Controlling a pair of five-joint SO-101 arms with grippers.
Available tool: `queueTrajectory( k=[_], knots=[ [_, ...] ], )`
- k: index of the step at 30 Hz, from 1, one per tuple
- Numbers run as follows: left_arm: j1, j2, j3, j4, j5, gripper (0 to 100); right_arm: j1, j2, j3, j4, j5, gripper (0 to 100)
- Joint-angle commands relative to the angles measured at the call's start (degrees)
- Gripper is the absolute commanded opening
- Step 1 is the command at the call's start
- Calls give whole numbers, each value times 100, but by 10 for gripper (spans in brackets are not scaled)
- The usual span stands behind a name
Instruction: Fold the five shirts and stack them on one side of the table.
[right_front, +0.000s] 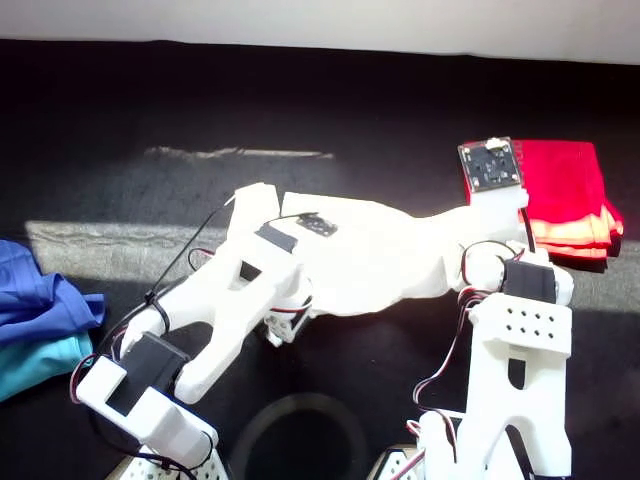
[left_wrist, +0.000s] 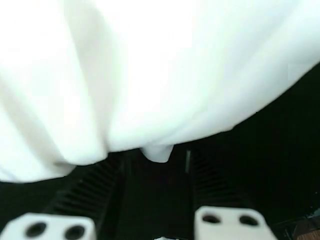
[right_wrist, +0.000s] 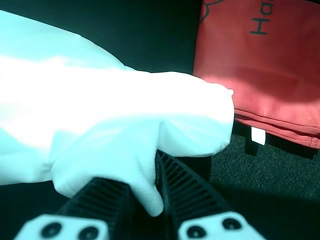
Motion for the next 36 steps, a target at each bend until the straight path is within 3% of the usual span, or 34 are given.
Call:
queueTrajectory(
  k=[1, 10, 23, 36],
  knots=[
    [-66, -57, -251, -44, 26, 168, 48, -119, -4, -40, -9, 6],
    [-101, -13, -1481, 1503, 9, 168, 48, -119, -4, -57, -9, 6],
    [-92, 4, -462, 123, 26, 168, 48, -145, -4, -48, -9, 6],
    [-84, 13, -233, 18, 9, 171, 48, -163, -4, -31, -9, 6]
  ],
)
